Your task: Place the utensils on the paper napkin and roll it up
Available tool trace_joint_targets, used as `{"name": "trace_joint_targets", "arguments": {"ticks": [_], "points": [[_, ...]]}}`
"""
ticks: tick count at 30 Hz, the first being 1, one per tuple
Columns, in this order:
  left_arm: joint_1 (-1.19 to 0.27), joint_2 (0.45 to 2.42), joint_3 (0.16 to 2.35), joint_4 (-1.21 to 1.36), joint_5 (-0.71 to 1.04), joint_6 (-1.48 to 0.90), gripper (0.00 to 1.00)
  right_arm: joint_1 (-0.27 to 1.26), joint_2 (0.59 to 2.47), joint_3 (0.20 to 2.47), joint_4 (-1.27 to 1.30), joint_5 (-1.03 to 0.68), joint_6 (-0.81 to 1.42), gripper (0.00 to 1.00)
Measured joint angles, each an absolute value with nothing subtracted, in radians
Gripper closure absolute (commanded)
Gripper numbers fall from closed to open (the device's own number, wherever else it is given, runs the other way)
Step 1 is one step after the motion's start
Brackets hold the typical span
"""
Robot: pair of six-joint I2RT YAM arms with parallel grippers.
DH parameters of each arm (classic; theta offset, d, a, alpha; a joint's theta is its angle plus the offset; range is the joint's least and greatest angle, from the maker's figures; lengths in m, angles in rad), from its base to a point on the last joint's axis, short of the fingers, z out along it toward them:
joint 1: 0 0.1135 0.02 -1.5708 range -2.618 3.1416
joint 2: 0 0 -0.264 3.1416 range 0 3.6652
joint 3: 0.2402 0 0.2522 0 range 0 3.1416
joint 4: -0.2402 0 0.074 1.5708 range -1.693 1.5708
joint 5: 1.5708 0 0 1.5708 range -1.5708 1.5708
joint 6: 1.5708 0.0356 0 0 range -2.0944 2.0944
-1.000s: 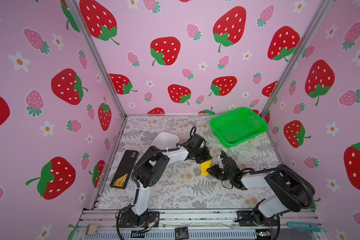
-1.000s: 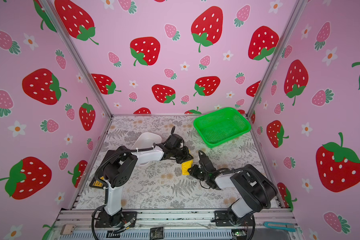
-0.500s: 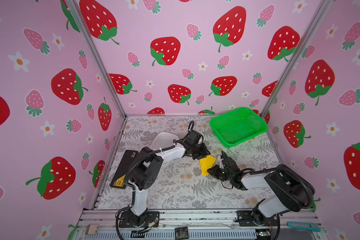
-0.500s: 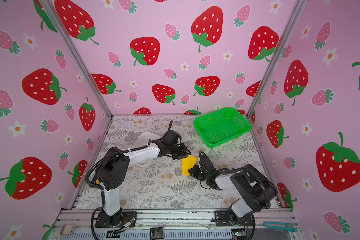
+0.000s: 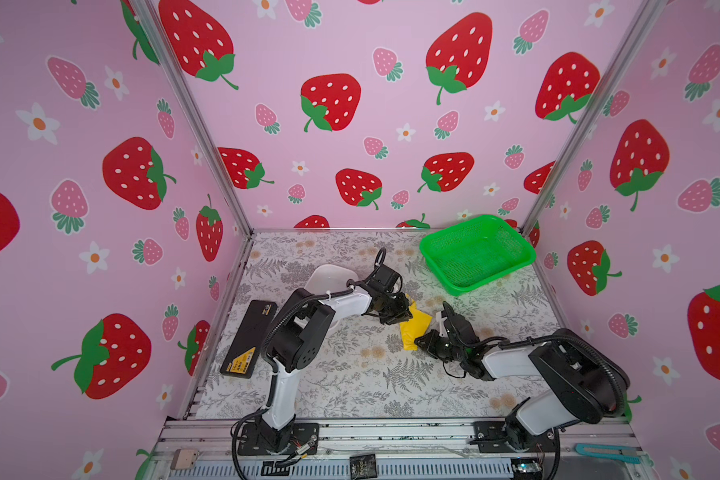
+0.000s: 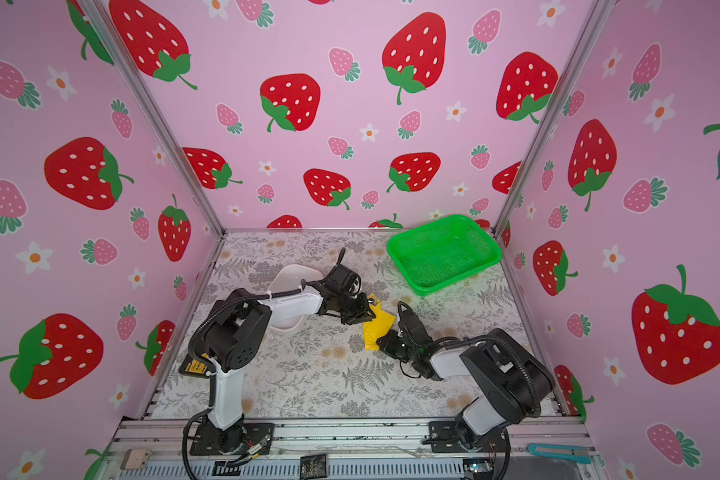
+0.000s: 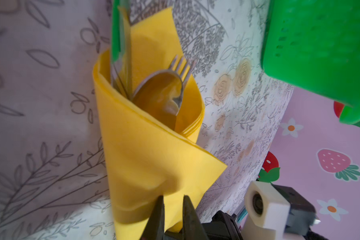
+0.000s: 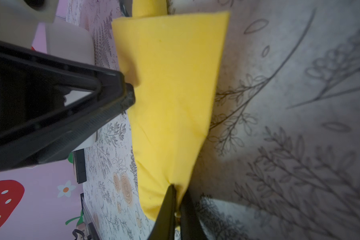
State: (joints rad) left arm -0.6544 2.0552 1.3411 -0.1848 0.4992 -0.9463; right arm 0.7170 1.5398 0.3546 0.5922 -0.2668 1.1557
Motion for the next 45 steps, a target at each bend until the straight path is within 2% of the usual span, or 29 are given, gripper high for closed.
{"name": "trace_joint_targets", "arguments": {"ticks": [6,11,15,21,24,30,37,45], "points": [[-0.657,2.063,1.341,-0.184,0.508,-0.946,0.83,0.711,1.538,0.352,0.603,-0.27,1.158,0.81],[-0.665,2.067,1.341,-0.183,0.509,-0.946,0.84,0.701,1.519,0.347,0.614,-0.279,1.155,0.61],[-0.668,2.071,1.341,-0.182,0.511,-0.946,0.84,0.684,1.519,0.356,0.617,-0.281,1.151,0.57],[-0.668,2.071,1.341,-0.176,0.519,-0.947,0.84,0.677,1.557,0.393,0.621,-0.281,1.146,0.56],[-0.669,2.072,1.341,-0.175,0.525,-0.947,0.84,0.676,1.578,0.407,0.633,-0.282,1.142,0.6],[-0.672,2.073,1.341,-0.168,0.532,-0.947,0.84,0.674,1.617,0.429,0.634,-0.281,1.131,0.77],[-0.673,2.051,1.332,-0.171,0.514,-0.933,0.76,0.662,1.621,0.415,0.64,-0.282,1.137,0.91],[-0.642,1.944,1.278,-0.197,0.463,-0.904,0.74,0.657,1.597,0.387,0.655,-0.284,1.144,0.97]]}}
